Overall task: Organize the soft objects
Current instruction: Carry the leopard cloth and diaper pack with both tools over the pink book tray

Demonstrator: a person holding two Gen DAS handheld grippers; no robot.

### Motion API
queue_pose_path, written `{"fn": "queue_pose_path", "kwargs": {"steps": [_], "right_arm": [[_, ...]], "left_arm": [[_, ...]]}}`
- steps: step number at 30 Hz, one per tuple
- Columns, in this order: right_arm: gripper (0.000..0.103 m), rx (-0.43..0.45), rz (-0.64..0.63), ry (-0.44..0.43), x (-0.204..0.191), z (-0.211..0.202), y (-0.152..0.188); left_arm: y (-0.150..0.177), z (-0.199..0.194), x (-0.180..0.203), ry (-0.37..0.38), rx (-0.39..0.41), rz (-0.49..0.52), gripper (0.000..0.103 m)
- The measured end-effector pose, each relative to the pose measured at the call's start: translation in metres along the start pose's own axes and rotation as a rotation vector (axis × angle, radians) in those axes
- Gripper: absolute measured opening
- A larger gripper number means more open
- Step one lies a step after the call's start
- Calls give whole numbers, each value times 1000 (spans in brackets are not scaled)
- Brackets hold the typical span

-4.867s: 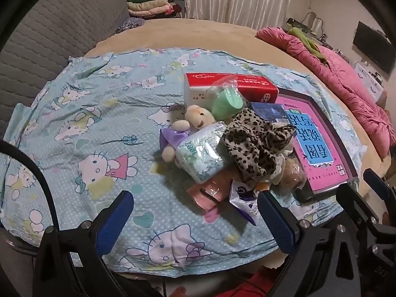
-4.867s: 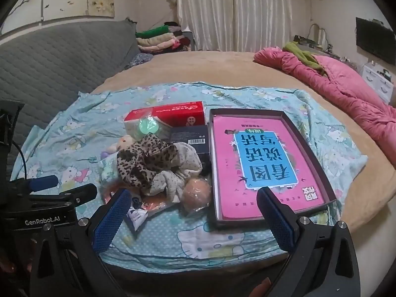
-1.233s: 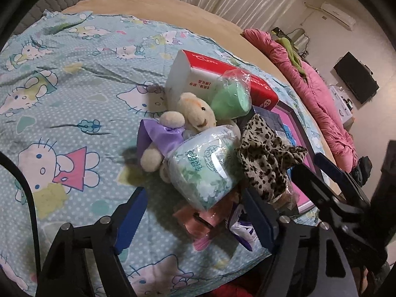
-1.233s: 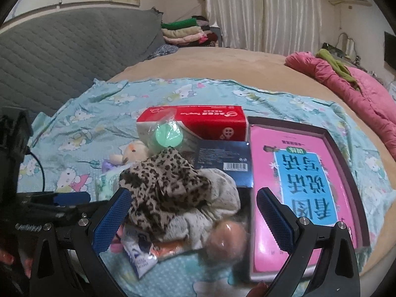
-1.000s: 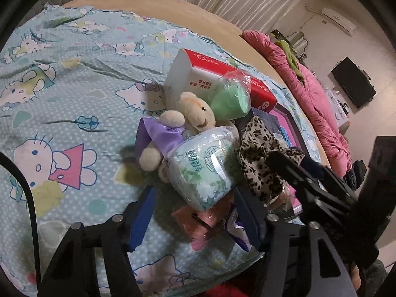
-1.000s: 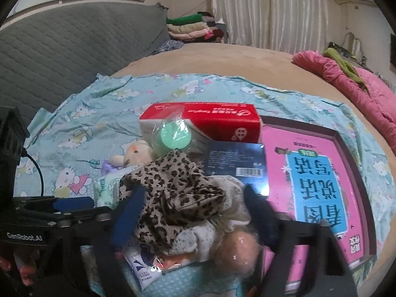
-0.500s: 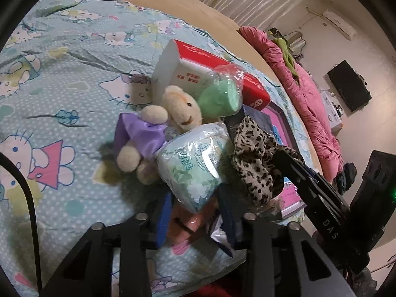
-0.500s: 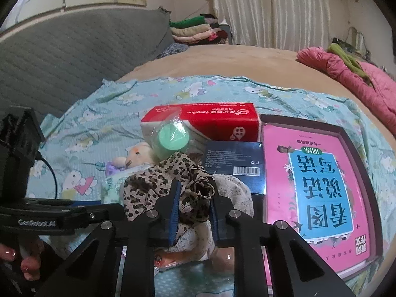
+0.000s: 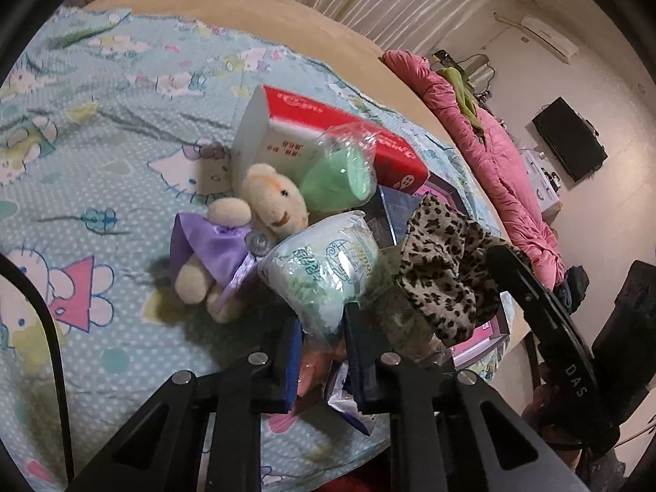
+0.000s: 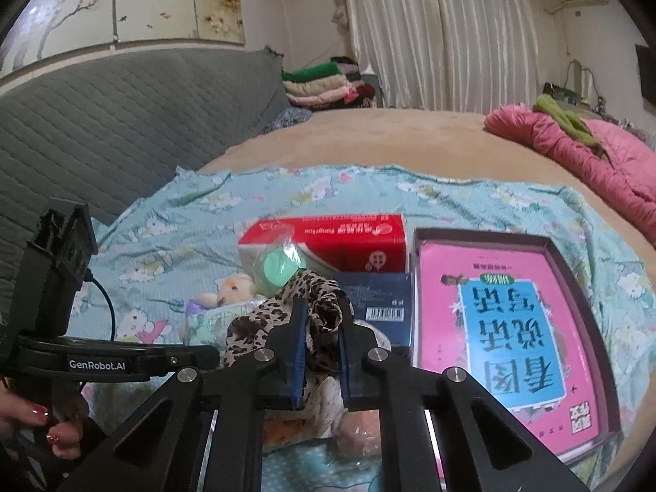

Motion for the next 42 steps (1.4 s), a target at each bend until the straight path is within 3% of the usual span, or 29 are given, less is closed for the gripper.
{"fn": "queue_pose_path", "kwargs": {"steps": [17,31,42], "right_arm": [[12,144,75,50,33,-48,-25],[12,237,204,165,98,-94,-27],[12,276,313,273,152,-122,-13]], "left_arm": [[-21,-47,43,-55,134,114,18],[-20,-42,103,-47,128,218,18],[-7,-2,159,-41,66,309,18]]}}
Point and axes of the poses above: each gripper's, at about its wrist camera, not at the fingertips, and z roughly the way its jaws point, x to its right, y to its underside, the point moved 8 cm from there along z, roughly the way its jaws point, and after that the axes turned 8 degrees about -y, right-handed, at the moved point
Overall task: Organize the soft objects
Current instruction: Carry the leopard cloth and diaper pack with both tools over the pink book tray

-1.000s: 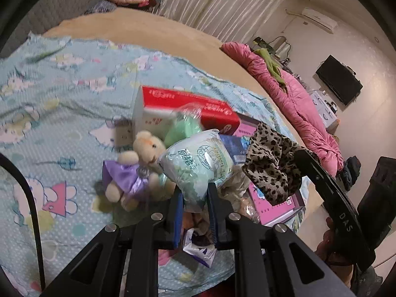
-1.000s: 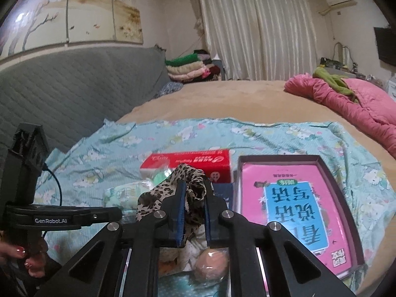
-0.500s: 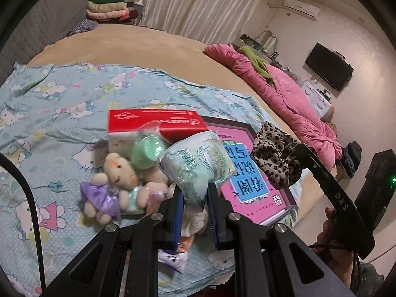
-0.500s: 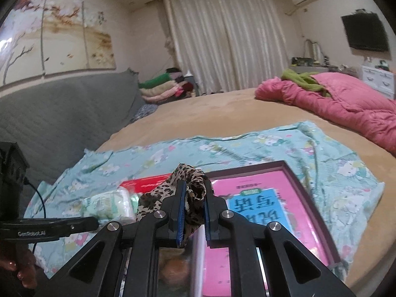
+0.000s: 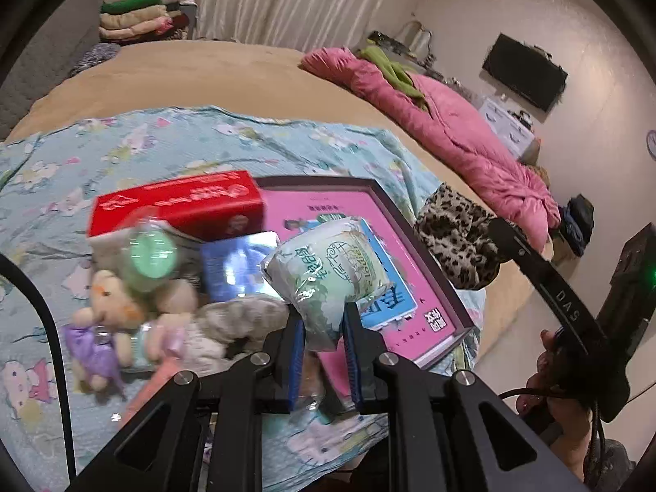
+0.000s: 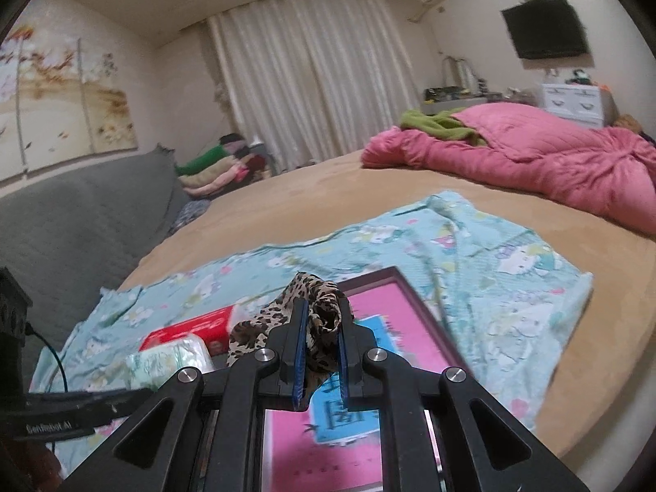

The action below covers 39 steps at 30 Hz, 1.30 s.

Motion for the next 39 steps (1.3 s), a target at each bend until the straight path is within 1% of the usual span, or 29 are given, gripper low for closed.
{"fn": "queue_pose_path", "kwargs": {"steps": [8,16,19,27,35,39], "right_arm": [[12,5,45,60,32,-6,2],[12,-48,95,90,58,4,14],[12,-75,107,103,66,9,20],[14,-217,127,150,82,30,51],[16,-290,137,185,90,41,69],[18,-325,135,195,91,45,76]], "left_arm": [[2,25,37,-13,-35,71,18],[10,56,57,-47,-81,124,18],[17,67,60,-61,-106,143,18],[32,84,66,-68,-152,184,18],[42,93,68,-72,-187,201,19],[45,95,69,-72,-201,207,19]]}}
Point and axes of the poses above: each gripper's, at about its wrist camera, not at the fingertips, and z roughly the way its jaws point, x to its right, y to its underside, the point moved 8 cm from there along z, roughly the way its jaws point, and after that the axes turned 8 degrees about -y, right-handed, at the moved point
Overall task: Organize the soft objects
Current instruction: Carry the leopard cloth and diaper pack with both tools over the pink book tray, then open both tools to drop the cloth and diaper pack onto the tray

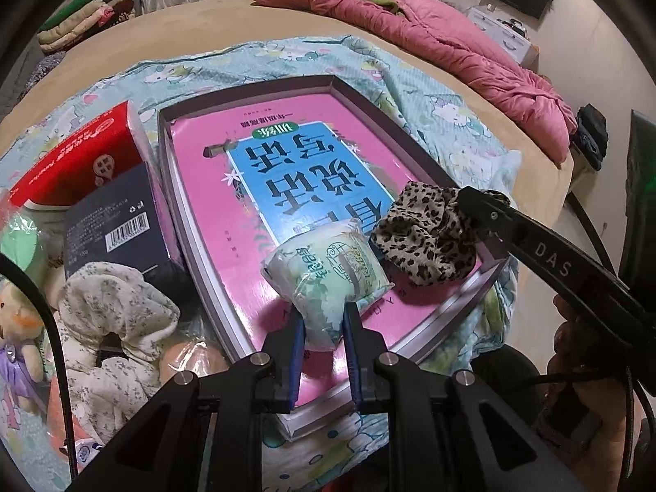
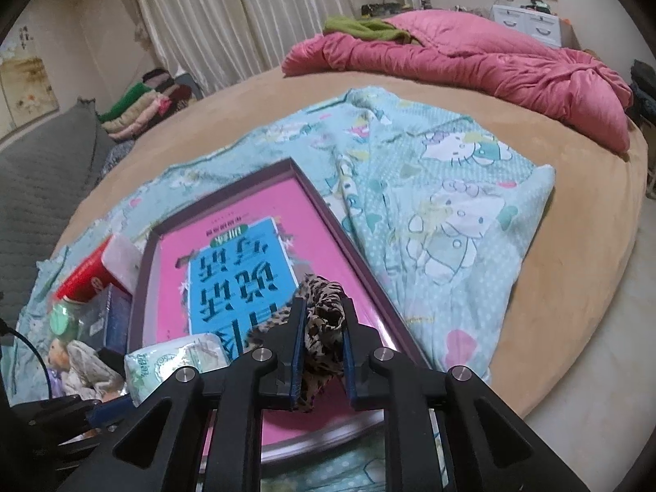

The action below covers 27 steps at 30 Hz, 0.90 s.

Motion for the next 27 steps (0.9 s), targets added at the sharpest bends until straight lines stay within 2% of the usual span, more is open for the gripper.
{"fn": "queue_pose_path", "kwargs": {"steps": [2,7,14,16,21,25,27], "right_arm": [[20,-11,1,8,1,2,2],[34,-18,11,17,3,2,4],[38,-5,24,19,5,-1,2],[45,3,27,23,5,-3,1],[54,27,19,24,3,-7,-3],[55,47,0,30,-1,-11,-5],[56,58,-8,30,-2,-13,-7]], "left_arm": [[1,1,1,3,-6,2,19],[3,3,1,3,-20,5,19],[5,6,-1,4,-32,-5,20],[7,6,-1,6,-34,-7,20],[9,4,-1,12,-42,-11,20],[11,3,-4,12,-46,-20,21],[12,2,-5,5,-48,-19,26]]}}
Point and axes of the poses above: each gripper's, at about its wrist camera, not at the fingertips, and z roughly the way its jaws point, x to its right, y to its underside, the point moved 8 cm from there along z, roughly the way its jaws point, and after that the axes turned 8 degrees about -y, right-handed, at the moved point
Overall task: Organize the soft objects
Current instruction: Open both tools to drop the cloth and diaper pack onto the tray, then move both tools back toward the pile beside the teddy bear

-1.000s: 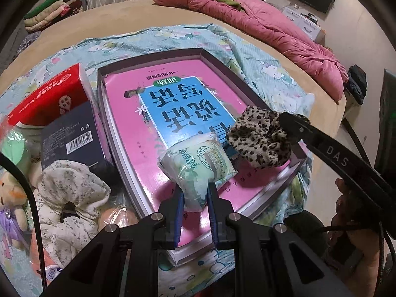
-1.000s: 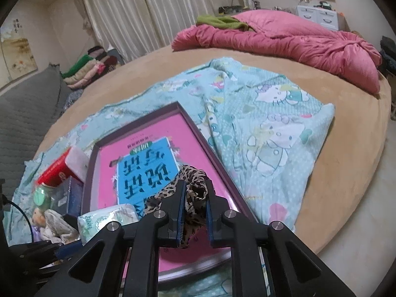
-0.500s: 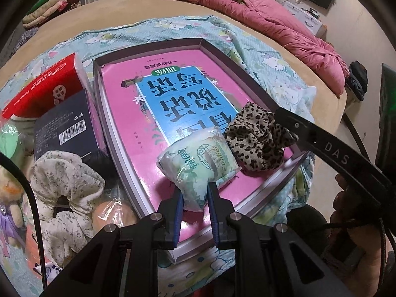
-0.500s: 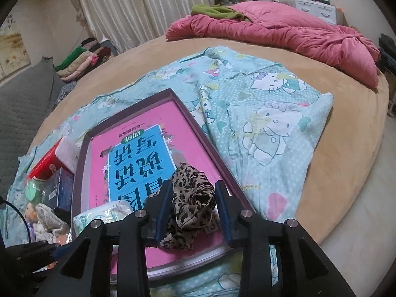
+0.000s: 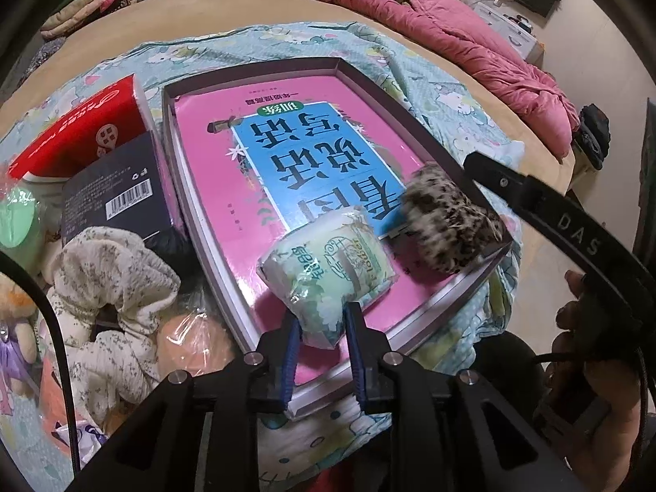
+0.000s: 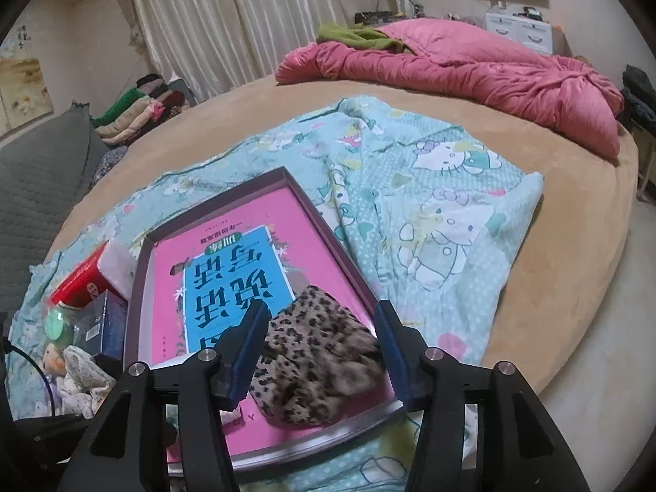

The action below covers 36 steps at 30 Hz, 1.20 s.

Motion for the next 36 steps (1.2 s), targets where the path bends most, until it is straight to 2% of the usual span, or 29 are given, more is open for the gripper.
{"fn": "queue_pose_path", "kwargs": {"steps": [3,10,21,23,25,36], "right_arm": [[58,15,-8,-4,-2,-2,-2],[62,40,-26,-7,-8,-7,-5],[64,55,-62,2,-17,-11,-4],[64,56,-73,1,-20,-12,-4],[72,58,-81,4,-24,-13,-3],[74,78,-153,-22,-54,-26,-2]], "left_arm": [[2,-2,-3,-13,8,-2,39],[-1,-14,-4,-28,53,19,43],[-2,-37,-14,-81,117,29,60],[-2,-42,-18,-86,128,24,61],[-1,-45,-22,-85,134,17,63],[9,-67,-56,-116,161,-36,64]]}}
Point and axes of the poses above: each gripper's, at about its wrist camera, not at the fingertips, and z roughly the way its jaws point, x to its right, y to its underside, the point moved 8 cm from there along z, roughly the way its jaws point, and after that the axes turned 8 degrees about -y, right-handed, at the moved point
